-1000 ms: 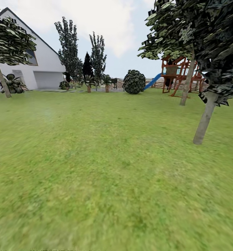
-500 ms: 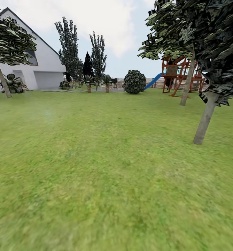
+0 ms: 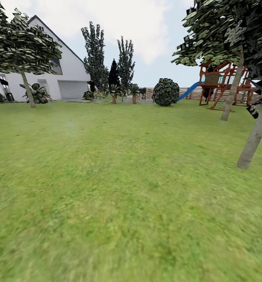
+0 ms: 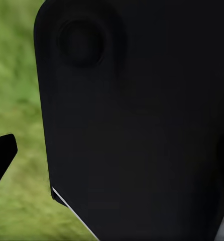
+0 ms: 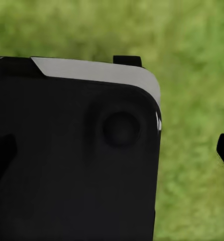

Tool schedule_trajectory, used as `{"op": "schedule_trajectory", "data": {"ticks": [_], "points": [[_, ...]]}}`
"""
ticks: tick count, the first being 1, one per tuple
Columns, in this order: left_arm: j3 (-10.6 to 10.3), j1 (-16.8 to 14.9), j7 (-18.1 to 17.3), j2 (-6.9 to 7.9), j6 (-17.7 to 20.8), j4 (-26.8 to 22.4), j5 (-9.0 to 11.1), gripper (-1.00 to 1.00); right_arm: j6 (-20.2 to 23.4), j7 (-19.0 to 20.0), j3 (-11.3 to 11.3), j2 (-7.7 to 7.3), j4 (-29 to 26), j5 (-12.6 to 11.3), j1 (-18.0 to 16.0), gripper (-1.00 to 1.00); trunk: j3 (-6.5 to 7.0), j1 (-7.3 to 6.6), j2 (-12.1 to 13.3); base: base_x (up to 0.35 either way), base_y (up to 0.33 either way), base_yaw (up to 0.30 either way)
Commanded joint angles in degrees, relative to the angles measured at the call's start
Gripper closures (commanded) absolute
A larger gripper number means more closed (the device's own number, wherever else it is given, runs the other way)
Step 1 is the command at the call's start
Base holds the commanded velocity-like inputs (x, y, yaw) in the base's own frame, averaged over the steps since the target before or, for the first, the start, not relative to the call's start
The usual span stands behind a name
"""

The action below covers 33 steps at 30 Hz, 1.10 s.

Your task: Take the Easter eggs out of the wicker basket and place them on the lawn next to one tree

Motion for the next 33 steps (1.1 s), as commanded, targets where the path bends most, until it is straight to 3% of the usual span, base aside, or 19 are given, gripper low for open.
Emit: {"op": "schedule_trajectory", "data": {"ticks": [1,33], "points": [[0.03,0.03,-0.07,0.0,0.01,-0.12,0.0,-1.0,-0.19,0.02,0.06,-0.01,0.04,0.11,-0.03,-1.0,-0.04,0.0,-0.02,0.0,0.0,0.298],[0.03,0.03,-0.07,0.0,0.01,-0.12,0.03,-1.0,0.23,-0.42,-0.12,-0.01,-0.03,0.02,-0.03,-1.0,-1.97,0.0,-0.02,0.0,0.0,0.24]]}}
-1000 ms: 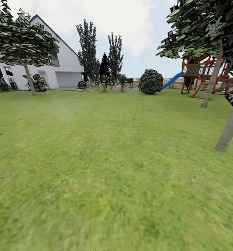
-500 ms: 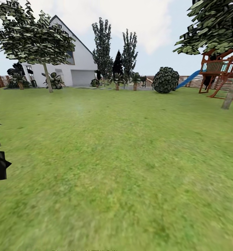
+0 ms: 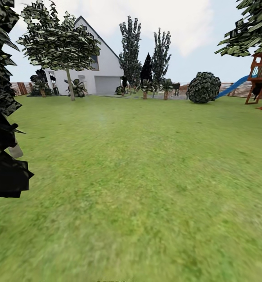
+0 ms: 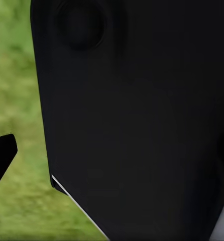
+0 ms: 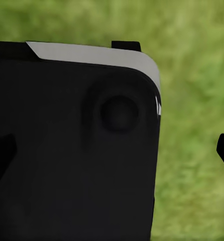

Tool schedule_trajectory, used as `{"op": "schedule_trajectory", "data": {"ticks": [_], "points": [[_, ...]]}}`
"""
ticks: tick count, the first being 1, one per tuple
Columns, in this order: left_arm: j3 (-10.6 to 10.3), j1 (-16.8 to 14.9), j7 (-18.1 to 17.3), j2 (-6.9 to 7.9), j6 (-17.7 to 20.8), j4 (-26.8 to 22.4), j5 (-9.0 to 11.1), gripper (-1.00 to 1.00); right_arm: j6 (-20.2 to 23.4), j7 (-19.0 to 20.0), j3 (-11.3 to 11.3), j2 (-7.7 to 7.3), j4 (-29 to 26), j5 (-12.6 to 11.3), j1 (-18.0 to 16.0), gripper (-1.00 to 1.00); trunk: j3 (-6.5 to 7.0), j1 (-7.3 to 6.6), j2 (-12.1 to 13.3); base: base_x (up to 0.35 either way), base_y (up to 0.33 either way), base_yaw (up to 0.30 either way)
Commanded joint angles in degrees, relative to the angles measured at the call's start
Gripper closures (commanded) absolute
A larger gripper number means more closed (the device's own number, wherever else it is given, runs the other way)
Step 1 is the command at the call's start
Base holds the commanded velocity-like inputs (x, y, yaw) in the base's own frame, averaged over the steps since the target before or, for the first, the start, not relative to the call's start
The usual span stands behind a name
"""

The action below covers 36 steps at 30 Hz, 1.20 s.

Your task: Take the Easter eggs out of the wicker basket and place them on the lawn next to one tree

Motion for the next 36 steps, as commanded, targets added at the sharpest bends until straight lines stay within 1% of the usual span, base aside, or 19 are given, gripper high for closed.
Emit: {"op": "schedule_trajectory", "data": {"ticks": [1,19,25,36], "points": [[0.04,0.03,-0.07,0.0,0.01,-0.11,0.05,-1.0,-0.18,-0.02,0.05,-0.01,0.04,0.1,-0.03,-1.0,-0.11,0.0,-0.02,0.0,0.0,0.228],[0.04,0.03,-0.07,0.0,0.01,-0.11,0.04,-1.0,-0.18,-0.02,0.05,0.06,0.02,0.1,-0.03,-1.0,-1.3,0.0,-0.02,0.0,0.0,0.227],[0.04,0.03,-0.07,0.0,0.01,-0.11,0.03,-1.0,-0.34,0.29,0.05,0.0,0.03,0.05,-0.03,-1.0,-1.49,0.0,-0.02,0.0,0.0,0.093],[0.03,0.03,-0.07,0.0,0.01,-0.11,0.05,-1.0,-0.35,0.33,0.05,-0.01,0.01,0.01,-0.03,-1.0,-2.34,0.0,-0.02,0.0,0.0,0.132]]}}
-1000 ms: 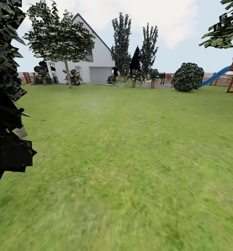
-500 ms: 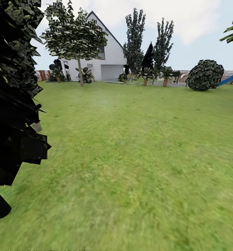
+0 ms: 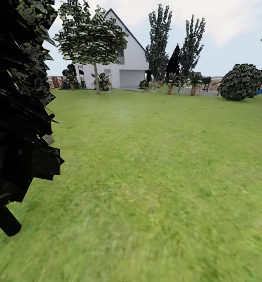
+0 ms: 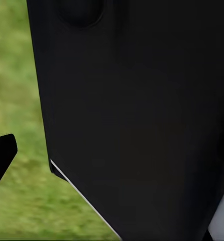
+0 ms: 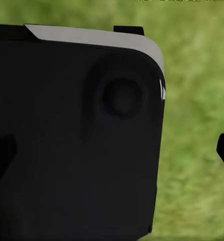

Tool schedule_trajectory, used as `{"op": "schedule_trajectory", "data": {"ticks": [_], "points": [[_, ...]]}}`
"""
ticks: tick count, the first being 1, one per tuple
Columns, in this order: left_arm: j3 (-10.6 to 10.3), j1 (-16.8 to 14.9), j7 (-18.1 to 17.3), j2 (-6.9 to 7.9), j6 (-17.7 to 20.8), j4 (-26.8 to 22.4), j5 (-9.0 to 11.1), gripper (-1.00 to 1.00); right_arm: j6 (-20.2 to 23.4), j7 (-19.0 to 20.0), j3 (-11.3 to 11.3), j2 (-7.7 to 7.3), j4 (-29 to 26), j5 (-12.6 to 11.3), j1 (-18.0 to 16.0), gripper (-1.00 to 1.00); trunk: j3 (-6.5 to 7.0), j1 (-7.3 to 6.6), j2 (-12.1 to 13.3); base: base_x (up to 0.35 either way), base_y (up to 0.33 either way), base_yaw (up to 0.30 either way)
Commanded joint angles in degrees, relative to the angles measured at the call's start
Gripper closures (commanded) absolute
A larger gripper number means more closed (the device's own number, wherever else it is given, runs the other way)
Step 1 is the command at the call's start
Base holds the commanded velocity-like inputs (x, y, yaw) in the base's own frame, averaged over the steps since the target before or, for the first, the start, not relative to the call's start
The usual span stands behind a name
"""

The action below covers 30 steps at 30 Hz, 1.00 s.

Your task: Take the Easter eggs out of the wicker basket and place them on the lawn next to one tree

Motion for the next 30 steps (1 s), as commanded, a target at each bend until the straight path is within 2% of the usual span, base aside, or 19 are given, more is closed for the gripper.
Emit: {"op": "schedule_trajectory", "data": {"ticks": [1,13,24,30], "points": [[0.04,0.03,-0.07,0.0,0.01,-0.11,0.03,-1.0,-0.21,0.01,0.05,-0.01,0.04,0.09,-0.03,-1.0,-0.13,0.0,-0.02,0.0,0.0,0.139],[0.04,0.03,-0.07,0.0,0.01,-0.11,0.04,-1.0,-0.32,0.03,-0.03,-0.17,0.04,-0.13,-0.03,-1.0,-1.14,0.0,-0.02,0.0,0.0,0.124],[0.04,0.03,-0.07,0.0,0.01,-0.11,0.04,-1.0,-0.35,0.1,-0.04,-0.24,0.04,-0.17,-0.03,-1.0,-2.17,0.0,-0.02,0.0,0.0,0.007],[0.04,0.03,-0.07,0.0,0.01,-0.11,0.02,-1.0,-0.35,0.1,-0.12,-0.27,0.03,-0.17,-0.03,-1.0,-2.72,0.0,-0.02,0.0,0.0,-0.088]]}}
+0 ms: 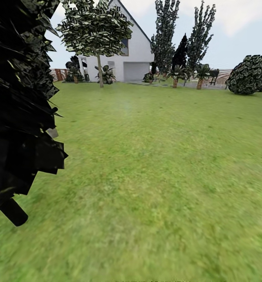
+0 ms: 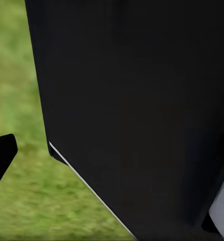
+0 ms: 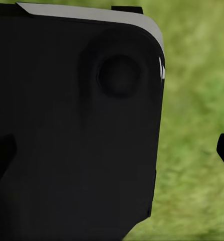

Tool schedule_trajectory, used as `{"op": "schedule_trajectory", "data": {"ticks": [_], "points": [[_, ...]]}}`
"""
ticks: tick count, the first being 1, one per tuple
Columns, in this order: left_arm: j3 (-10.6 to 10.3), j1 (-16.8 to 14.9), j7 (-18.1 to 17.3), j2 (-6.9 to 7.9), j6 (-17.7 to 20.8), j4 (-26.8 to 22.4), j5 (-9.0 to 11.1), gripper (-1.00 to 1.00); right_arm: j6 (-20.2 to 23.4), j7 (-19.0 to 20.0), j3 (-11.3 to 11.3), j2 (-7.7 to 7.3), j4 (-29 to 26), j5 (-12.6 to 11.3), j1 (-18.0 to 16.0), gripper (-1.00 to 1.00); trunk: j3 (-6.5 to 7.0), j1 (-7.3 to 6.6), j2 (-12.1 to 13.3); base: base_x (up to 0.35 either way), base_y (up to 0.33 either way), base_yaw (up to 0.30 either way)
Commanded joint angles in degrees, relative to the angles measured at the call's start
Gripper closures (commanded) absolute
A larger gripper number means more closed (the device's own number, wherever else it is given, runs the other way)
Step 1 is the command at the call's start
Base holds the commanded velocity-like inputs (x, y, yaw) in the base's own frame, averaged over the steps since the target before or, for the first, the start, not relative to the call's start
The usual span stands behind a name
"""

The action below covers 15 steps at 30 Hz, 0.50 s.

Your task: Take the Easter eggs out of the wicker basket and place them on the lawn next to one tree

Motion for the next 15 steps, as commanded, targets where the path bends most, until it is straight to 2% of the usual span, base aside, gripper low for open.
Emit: {"op": "schedule_trajectory", "data": {"ticks": [1,15], "points": [[0.03,0.03,-0.07,0.0,0.01,-0.11,0.03,-1.0,-0.19,0.02,0.03,-0.01,0.06,0.06,-0.05,-1.0,-0.13,0.0,-0.02,0.0,0.0,-0.141],[0.03,0.03,-0.07,0.0,0.01,-0.11,0.02,-1.0,-0.22,0.02,0.02,-0.01,0.06,0.06,-0.03,-1.0,-1.12,0.0,-0.02,0.0,0.0,-0.188]]}}
